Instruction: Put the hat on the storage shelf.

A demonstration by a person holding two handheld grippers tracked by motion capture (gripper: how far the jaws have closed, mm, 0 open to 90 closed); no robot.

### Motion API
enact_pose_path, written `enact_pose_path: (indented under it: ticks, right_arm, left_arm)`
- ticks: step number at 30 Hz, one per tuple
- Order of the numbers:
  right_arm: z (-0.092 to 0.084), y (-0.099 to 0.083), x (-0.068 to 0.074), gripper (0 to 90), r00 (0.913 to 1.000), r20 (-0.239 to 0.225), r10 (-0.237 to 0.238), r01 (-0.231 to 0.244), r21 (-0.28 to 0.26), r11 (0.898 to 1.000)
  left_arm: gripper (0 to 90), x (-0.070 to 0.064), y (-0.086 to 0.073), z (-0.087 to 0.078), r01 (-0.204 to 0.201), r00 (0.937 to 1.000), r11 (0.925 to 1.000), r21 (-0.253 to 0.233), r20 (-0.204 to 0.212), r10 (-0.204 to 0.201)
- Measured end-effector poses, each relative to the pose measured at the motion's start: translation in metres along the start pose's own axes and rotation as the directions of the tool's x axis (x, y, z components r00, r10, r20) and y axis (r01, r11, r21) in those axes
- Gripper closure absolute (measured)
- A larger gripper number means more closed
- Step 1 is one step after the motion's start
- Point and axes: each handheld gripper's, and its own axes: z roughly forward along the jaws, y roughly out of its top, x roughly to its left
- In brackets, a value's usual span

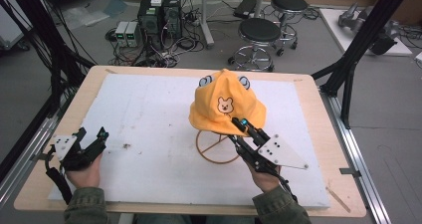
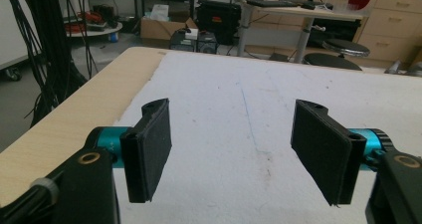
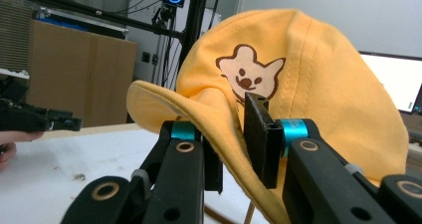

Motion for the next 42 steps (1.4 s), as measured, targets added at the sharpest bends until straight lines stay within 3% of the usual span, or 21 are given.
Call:
enact_pose_path:
  ticks: [12, 19, 22, 24, 26, 36, 39, 42]
  right_arm:
    - [-0.001, -0.005, 0.001, 71.8, 1.0000, 0.004, -0.007, 0.007, 0.021, 1.000]
    - [-0.002, -0.004, 0.008, 46.6, 0.9980, -0.023, -0.060, 0.060, 0.032, 0.998]
    - [-0.003, -0.003, 0.009, 42.7, 0.9980, -0.027, -0.058, 0.059, 0.032, 0.998]
    - [-0.005, -0.001, 0.010, 32.7, 0.9986, -0.016, -0.050, 0.050, 0.016, 0.999]
    - [-0.006, 0.001, 0.010, 29.5, 0.9992, -0.018, -0.037, 0.037, 0.008, 0.999]
    - [-0.015, 0.012, 0.001, 27.4, 0.9991, -0.004, 0.042, -0.042, -0.051, 0.998]
    - [-0.020, 0.018, -0.005, 27.2, 0.9983, 0.020, 0.054, -0.052, -0.071, 0.996]
    - [-0.024, 0.022, -0.009, 27.1, 0.9953, 0.079, 0.056, -0.049, -0.091, 0.995]
  left_arm:
    - [32.4, 0.000, 0.000, 0.001, 0.002, 1.0000, 1.0000, 0.001, 0.001, -0.002]
    - [32.3, 0.002, 0.000, 0.001, 0.007, 1.0000, 1.0000, 0.007, 0.001, -0.007]
    - [32.4, 0.001, -0.001, 0.001, 0.015, 0.9999, 0.9999, 0.006, 0.002, -0.015]
    - [32.4, 0.002, -0.001, 0.001, 0.020, 0.9998, 0.9998, 0.005, 0.002, -0.020]
    - [32.4, 0.002, -0.001, 0.001, 0.023, 0.9997, 0.9997, 0.007, 0.003, -0.023]
    - [32.4, 0.002, -0.001, 0.001, 0.027, 0.9996, 0.9996, 0.006, 0.004, -0.027]
    - [32.4, 0.002, 0.000, 0.001, 0.015, 0.9999, 0.9999, 0.002, 0.003, -0.015]
    - [32.4, 0.002, 0.000, 0.001, 0.013, 0.9999, 0.9999, 0.003, 0.003, -0.013]
